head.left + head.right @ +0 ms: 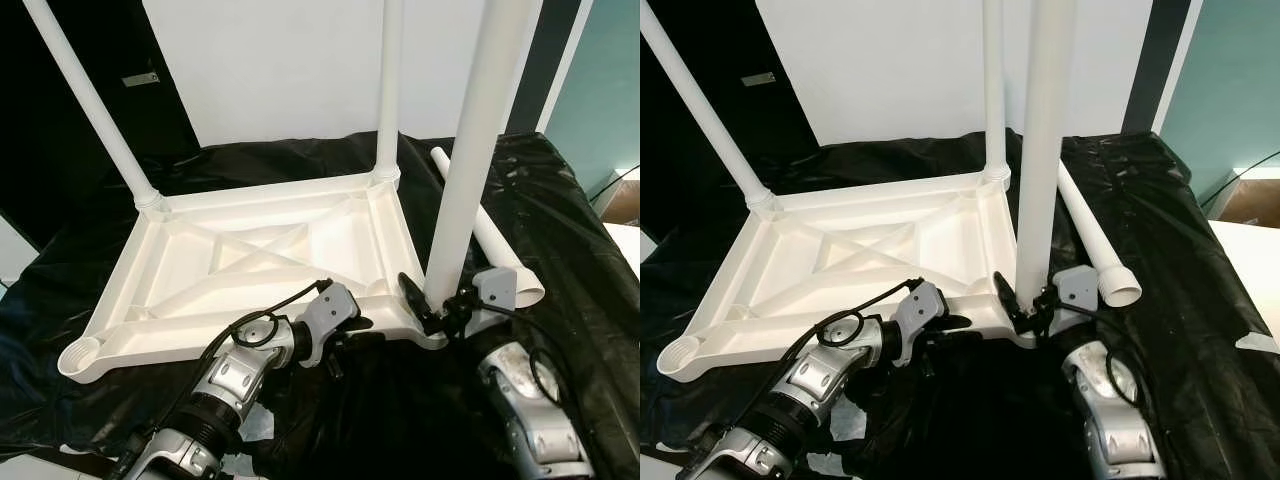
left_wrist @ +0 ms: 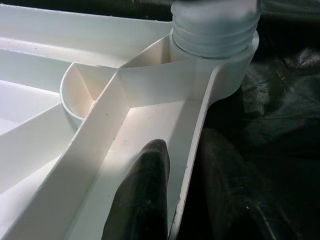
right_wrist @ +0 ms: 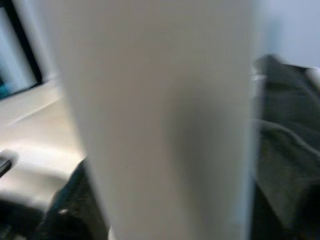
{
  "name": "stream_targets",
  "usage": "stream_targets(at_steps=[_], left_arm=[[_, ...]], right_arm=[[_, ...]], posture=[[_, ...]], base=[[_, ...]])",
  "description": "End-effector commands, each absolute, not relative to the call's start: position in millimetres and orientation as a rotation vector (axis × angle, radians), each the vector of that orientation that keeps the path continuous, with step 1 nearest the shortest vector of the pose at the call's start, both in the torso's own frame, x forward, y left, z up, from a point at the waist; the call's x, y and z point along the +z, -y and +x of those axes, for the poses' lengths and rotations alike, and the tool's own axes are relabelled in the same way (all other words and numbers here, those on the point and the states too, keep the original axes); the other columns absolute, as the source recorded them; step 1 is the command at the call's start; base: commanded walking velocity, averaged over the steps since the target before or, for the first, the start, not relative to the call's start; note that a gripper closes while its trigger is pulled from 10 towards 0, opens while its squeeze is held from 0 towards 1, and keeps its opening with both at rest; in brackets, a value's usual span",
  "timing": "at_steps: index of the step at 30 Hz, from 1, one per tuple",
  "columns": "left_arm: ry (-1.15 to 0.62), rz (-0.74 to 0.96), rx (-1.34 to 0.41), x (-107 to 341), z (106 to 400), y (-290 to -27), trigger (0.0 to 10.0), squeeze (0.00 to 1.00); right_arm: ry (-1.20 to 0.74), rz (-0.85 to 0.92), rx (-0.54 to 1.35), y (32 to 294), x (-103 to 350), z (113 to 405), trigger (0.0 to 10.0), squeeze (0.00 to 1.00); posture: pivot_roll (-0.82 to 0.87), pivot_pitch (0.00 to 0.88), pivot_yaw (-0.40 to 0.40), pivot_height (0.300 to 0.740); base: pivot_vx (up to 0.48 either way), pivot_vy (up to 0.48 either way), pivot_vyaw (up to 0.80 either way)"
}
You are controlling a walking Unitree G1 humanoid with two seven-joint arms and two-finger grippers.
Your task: Building children table
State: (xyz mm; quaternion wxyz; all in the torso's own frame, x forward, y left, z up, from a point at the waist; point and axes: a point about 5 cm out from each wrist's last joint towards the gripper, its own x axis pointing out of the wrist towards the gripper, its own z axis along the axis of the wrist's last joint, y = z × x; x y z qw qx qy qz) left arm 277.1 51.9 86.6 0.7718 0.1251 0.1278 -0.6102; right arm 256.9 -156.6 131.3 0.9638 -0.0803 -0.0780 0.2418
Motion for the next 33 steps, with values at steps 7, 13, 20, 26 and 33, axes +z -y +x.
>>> stream_targets(at_steps=[7, 13, 20, 26, 33], left_arm=[[-0.444, 0.272, -1.362, 55.8, 261.7, -56.3, 10.0, 0.00], [-0.446, 0.283, -1.358, 55.2, 261.8, -56.6, 10.0, 0.00], [-0.449, 0.276, -1.351, 53.5, 259.9, -56.8, 10.0, 0.00], [-0.447, 0.278, -1.352, 54.0, 260.7, -56.1, 10.0, 0.00], [-0.443, 0.284, -1.355, 55.1, 261.8, -55.3, 10.0, 0.00]], right_arm=[[0.023, -0.235, 0.848, 171.1, 130.5, 262.6, 10.0, 0.00], [-0.053, -0.226, 0.907, 190.0, 132.1, 271.7, 2.9, 0.00], [-0.062, -0.237, 0.974, 193.1, 131.6, 271.7, 0.0, 0.00], [-0.044, -0.146, 0.903, 185.0, 124.4, 266.1, 0.0, 0.00], [0.102, -0.077, 0.366, 181.7, 112.4, 253.2, 0.0, 0.00]], posture=[[-0.05, 0.000, 0.078, 0.740], [-0.05, 0.000, 0.071, 0.740], [-0.04, 0.000, 0.062, 0.740], [-0.04, 0.000, 0.066, 0.740], [-0.03, 0.000, 0.061, 0.740]], base=[[0.000, 0.000, 0.00], [0.000, 0.000, 0.00], [0.000, 0.000, 0.00], [0.000, 0.000, 0.00], [0.000, 0.000, 0.00]])
